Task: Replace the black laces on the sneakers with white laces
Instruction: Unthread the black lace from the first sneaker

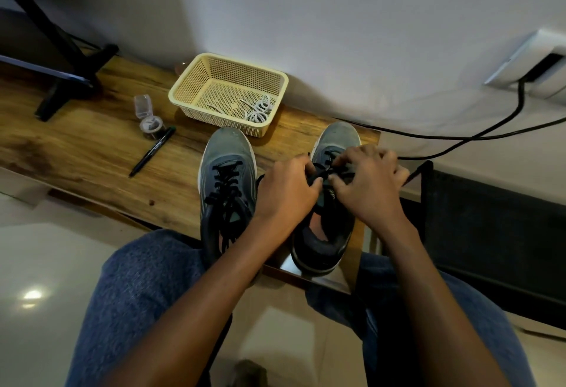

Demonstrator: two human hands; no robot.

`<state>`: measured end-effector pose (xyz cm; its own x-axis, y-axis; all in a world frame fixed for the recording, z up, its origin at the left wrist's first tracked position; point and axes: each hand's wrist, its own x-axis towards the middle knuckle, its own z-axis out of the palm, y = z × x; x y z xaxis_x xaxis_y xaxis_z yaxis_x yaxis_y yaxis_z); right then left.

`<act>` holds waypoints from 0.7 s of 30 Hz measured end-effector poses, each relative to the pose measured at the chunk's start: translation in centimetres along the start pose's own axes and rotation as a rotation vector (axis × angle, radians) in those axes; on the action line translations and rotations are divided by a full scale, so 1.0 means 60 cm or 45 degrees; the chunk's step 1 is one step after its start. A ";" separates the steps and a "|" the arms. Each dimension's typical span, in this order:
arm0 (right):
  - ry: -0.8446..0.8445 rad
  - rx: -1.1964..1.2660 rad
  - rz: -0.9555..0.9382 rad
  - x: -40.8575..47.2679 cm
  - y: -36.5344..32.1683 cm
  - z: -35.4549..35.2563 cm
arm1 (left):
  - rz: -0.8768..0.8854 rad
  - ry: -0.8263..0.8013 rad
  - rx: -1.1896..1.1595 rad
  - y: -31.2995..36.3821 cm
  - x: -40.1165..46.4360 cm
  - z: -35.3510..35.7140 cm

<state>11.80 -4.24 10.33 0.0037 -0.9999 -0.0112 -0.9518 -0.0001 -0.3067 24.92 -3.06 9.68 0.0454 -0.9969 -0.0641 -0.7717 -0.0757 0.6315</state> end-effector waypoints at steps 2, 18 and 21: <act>-0.047 -0.077 -0.029 -0.001 -0.006 0.005 | 0.012 -0.002 0.010 0.002 0.000 0.000; 0.184 0.102 0.176 0.001 0.007 -0.007 | -0.020 -0.009 0.010 0.003 0.002 -0.004; 0.048 0.037 0.054 0.000 -0.004 0.000 | -0.013 -0.012 0.029 0.003 0.002 -0.005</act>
<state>12.04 -4.27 10.43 -0.0481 -0.9988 0.0106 -0.9415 0.0418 -0.3345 24.99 -3.22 10.01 0.0474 -0.9958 -0.0778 -0.7855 -0.0853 0.6130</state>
